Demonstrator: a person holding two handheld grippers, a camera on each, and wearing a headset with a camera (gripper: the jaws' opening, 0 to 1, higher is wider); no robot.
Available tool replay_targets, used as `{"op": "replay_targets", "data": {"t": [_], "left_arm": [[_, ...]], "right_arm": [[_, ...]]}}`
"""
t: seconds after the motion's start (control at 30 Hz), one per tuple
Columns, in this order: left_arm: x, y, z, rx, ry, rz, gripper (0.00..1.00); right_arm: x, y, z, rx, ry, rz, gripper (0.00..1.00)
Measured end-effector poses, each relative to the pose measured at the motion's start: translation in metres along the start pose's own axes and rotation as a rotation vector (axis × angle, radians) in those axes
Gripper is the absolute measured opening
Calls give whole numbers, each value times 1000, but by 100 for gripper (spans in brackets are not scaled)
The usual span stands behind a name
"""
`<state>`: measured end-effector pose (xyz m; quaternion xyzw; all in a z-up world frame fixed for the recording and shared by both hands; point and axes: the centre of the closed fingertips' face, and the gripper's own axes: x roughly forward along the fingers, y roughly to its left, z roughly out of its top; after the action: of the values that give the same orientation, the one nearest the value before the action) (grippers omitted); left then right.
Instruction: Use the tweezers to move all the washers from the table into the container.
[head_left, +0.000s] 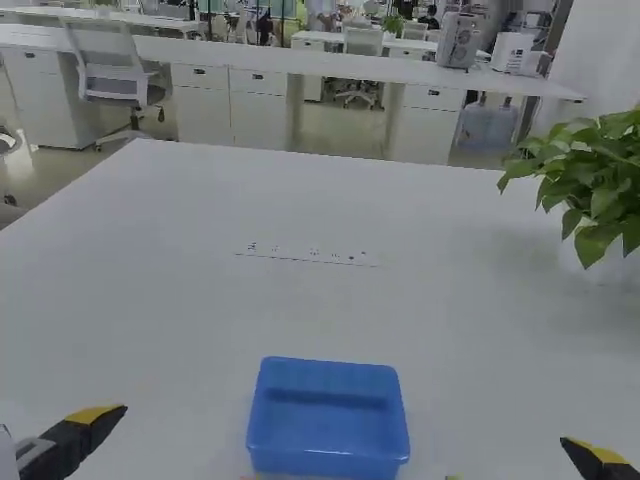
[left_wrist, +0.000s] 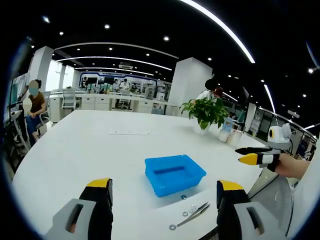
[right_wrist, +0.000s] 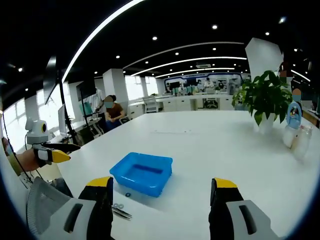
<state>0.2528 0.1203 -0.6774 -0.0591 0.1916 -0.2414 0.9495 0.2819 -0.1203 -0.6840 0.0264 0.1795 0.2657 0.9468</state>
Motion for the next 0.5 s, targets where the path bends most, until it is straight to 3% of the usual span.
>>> {"op": "replay_targets", "data": {"t": [0.5], "left_arm": [[-4,0,-1,-6,0,19,85]], "right_arm": [[3,2,-2,0,13,24,77]]}}
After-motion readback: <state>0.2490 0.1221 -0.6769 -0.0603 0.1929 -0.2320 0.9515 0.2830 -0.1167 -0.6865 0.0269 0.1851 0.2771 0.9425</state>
